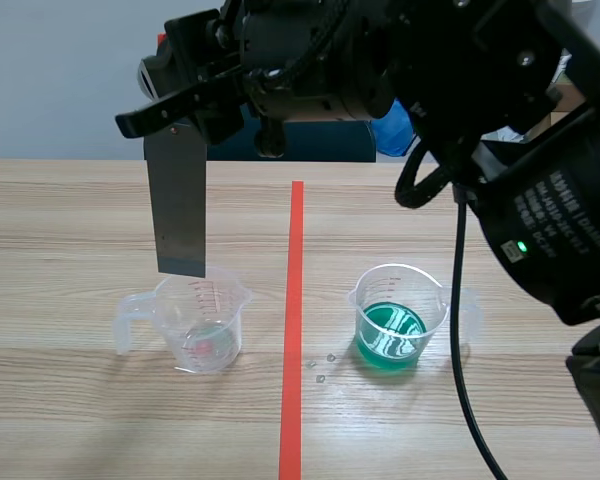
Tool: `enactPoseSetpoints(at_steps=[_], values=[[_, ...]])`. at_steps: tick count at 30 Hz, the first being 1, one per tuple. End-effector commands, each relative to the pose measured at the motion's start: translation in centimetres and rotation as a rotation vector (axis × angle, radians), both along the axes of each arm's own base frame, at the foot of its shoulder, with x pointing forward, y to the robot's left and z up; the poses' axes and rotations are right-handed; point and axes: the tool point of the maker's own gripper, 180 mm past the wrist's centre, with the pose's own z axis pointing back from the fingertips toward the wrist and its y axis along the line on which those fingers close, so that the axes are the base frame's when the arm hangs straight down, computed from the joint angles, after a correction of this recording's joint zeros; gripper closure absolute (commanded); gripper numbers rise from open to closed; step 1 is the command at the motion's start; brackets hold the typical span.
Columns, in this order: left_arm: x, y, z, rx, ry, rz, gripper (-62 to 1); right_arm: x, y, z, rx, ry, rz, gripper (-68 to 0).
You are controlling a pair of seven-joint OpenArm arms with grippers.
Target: Do the redox reaction experiment
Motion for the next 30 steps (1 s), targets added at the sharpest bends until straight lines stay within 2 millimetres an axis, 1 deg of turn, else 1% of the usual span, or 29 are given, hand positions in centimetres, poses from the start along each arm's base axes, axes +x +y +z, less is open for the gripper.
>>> enactPoseSetpoints(at_steps=[1, 6, 10, 30], values=[[0.32, -0.27, 0.48, -0.014, -0.023, -0.002, -62.3, 0.02, 0.57, 0.88, 0.02, -0.024, 0.012, -2.0], [0.32, -0.27, 0.48, -0.014, -0.023, -0.002, -62.3, -0.09, 1.16, 0.22, -0.008, -0.027, 0.015, -2.0], [0.32, -0.27, 0.48, -0.014, -0.023, -0.002, -62.3, -0.36, 1.43, 0.11, -0.01, -0.026, 0.026, -2.0], [0.32, -0.27, 0.48, -0.014, -0.023, -0.002, -62.3, -0.31, 1.37, -0.03, -0.02, -0.027, 0.023, -2.0]])
